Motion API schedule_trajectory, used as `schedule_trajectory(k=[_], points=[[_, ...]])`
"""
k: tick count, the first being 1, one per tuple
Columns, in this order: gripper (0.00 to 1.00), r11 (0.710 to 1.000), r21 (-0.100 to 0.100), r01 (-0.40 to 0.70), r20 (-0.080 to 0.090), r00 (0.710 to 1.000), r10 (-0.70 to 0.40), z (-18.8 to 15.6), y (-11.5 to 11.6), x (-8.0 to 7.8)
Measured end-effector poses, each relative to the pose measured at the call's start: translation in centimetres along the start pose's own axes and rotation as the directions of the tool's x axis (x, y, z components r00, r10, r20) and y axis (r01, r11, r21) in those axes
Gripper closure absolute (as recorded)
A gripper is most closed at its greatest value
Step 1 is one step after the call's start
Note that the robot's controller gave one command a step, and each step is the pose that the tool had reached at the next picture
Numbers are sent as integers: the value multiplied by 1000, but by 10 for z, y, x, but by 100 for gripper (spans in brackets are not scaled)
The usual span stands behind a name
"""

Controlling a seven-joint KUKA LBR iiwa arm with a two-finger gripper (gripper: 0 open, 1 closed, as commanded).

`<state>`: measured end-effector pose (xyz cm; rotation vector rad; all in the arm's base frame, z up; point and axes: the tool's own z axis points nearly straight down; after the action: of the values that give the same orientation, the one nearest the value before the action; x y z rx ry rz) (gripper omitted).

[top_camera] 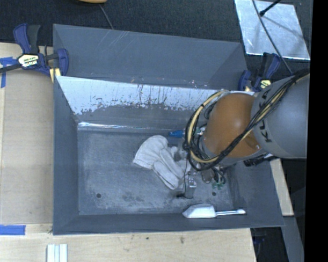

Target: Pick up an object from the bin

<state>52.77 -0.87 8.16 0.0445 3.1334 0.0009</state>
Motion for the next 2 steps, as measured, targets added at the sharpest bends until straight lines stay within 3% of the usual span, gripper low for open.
schedule_trajectory(k=[1, 2], points=[[0, 1000, 0, -11, -10, 1000, 11, -29, -1, 5], [0, 1000, 0, -1, -4, 1000, 1, -19, 43, 27]])
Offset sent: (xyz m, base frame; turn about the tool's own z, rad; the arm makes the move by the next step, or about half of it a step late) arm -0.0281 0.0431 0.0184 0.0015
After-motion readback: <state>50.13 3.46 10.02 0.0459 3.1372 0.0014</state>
